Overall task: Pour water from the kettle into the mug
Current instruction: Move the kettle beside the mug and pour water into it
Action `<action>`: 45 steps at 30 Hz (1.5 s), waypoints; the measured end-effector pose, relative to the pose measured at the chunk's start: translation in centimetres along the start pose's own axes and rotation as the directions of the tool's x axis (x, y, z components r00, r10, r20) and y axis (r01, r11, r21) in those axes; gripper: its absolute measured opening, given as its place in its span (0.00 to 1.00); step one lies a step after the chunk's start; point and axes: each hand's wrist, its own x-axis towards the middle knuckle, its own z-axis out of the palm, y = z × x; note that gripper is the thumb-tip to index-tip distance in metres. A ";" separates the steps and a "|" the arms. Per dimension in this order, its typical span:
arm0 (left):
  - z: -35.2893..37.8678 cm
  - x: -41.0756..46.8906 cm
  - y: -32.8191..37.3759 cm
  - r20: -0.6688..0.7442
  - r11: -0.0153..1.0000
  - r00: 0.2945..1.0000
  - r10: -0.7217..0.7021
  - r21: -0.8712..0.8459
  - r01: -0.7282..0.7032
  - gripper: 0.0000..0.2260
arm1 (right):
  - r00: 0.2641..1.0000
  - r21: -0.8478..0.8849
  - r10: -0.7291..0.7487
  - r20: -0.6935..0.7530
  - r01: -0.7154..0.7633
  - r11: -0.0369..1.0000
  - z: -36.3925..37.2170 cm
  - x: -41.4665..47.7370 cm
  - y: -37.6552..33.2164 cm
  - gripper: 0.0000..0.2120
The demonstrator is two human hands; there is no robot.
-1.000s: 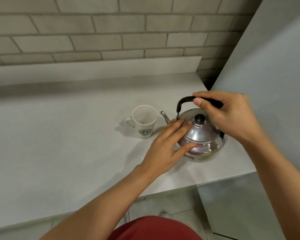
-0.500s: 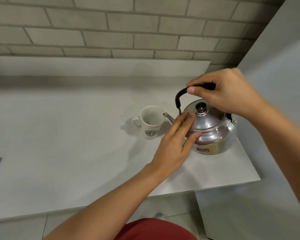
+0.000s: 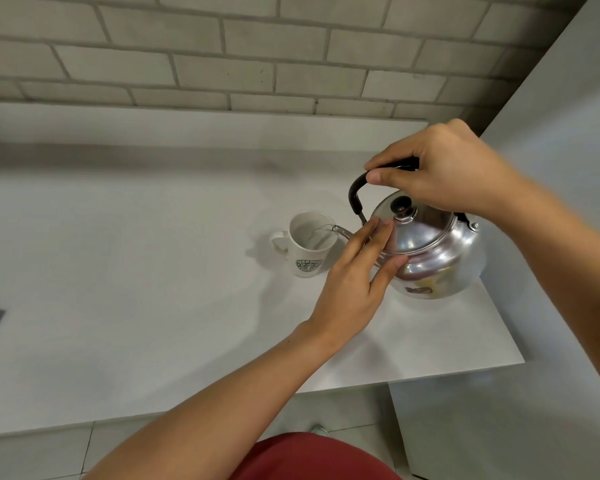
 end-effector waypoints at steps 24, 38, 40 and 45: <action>1.1 0.0 0.1 -0.045 0.995 0.999 0.031 -0.096 -0.035 0.24 | 0.997 -0.065 -0.047 0.065 0.051 0.997 -1.6 0.7 -1.2 0.10; 1.0 0.3 0.3 -0.041 0.994 0.998 0.037 -0.104 -0.041 0.24 | 0.996 -0.076 -0.025 0.082 0.031 0.997 -2.0 0.9 -1.7 0.10; 1.0 0.3 0.4 -0.045 0.993 0.998 0.036 -0.109 -0.041 0.24 | 0.996 -0.076 -0.022 0.088 0.029 0.997 -2.0 1.0 -1.8 0.10; 1.0 0.4 0.4 -0.044 0.992 0.998 0.037 -0.118 -0.042 0.23 | 0.994 -0.078 -0.003 0.105 0.011 0.997 -2.2 1.1 -2.1 0.10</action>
